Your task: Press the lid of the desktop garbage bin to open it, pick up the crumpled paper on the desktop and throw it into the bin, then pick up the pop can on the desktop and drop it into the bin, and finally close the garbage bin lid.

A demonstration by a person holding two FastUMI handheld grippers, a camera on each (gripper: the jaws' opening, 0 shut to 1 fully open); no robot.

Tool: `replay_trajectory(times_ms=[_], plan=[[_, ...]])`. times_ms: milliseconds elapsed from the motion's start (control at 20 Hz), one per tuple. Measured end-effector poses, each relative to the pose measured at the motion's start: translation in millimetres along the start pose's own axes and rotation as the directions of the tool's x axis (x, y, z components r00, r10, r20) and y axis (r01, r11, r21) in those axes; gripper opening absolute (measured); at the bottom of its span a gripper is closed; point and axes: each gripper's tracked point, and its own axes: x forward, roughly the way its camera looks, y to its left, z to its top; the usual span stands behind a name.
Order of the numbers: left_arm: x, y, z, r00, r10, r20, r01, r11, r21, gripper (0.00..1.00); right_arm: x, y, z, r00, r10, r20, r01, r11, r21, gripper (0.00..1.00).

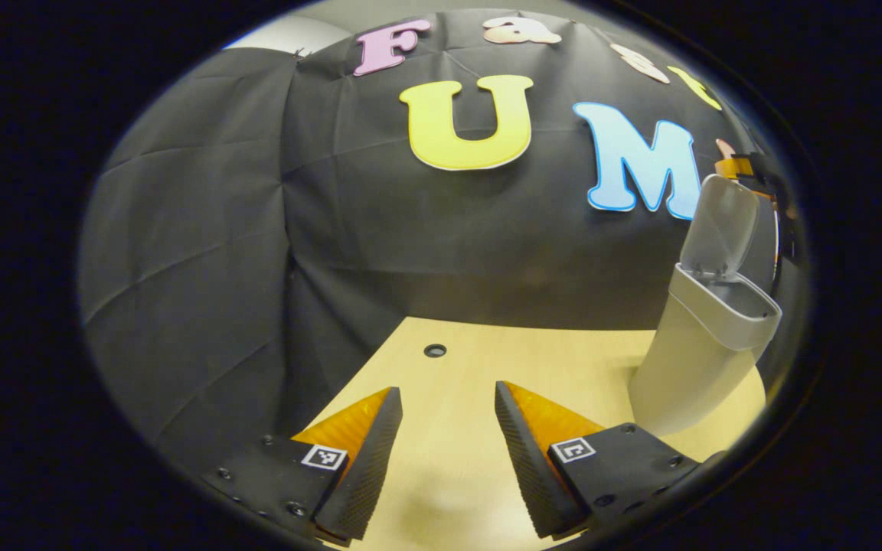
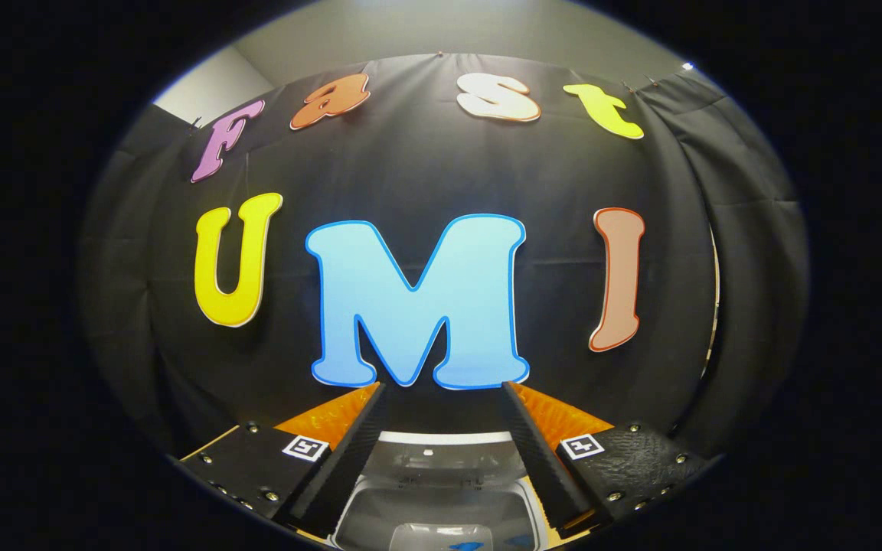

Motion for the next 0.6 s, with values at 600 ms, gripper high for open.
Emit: replay_trajectory(times_ms=[600], plan=[[-11.2, -10.8, -0.3, 0.999, -0.033, 0.014, 0.033, 0.999, 0.006, 0.82, -48.4, 4.4, -39.7, 0.998, 0.002, -0.064, -0.006, 0.998, -0.064, 0.94]])
